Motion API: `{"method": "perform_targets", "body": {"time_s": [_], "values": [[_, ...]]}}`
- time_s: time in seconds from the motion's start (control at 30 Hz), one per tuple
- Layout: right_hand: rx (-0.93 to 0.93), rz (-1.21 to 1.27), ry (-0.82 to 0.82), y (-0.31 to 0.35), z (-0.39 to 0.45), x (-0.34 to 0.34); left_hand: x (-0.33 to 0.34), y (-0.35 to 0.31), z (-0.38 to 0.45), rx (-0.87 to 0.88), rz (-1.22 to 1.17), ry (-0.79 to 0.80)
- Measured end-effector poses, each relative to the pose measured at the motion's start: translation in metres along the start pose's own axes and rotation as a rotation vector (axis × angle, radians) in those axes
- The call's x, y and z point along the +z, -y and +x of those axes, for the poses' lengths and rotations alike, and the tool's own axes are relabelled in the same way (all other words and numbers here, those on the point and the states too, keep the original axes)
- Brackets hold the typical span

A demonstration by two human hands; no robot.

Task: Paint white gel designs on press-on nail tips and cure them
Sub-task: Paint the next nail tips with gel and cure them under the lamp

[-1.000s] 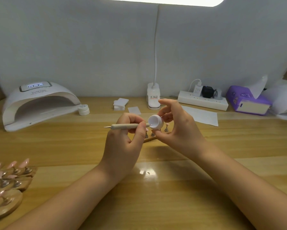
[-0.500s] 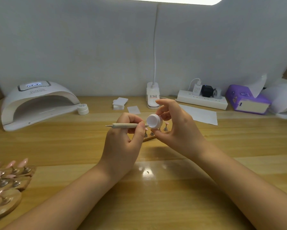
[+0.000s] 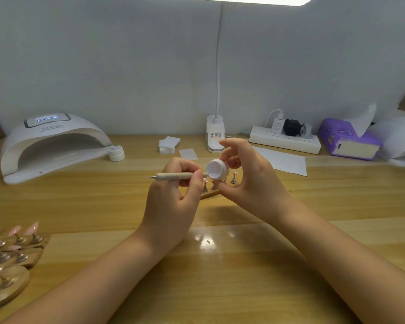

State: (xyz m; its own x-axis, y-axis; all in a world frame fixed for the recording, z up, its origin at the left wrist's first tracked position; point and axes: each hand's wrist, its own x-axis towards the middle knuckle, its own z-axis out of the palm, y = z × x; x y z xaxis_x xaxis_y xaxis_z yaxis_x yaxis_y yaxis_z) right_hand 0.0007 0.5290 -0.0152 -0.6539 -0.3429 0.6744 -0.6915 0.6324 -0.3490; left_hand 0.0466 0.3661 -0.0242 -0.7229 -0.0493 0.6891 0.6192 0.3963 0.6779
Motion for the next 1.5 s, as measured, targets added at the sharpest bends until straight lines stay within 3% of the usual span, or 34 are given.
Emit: {"method": "perform_targets", "body": {"time_s": [0.6,1.5], "values": [[0.035,0.051,-0.04,0.0007,0.0002,-0.0037,-0.0006,0.003,0.0035,-0.088,-0.147,-0.117],[0.013,0.022,-0.055,0.0034,0.0002,-0.0028,0.0007,0.005,0.0023,-0.069,-0.065,-0.042]]}}
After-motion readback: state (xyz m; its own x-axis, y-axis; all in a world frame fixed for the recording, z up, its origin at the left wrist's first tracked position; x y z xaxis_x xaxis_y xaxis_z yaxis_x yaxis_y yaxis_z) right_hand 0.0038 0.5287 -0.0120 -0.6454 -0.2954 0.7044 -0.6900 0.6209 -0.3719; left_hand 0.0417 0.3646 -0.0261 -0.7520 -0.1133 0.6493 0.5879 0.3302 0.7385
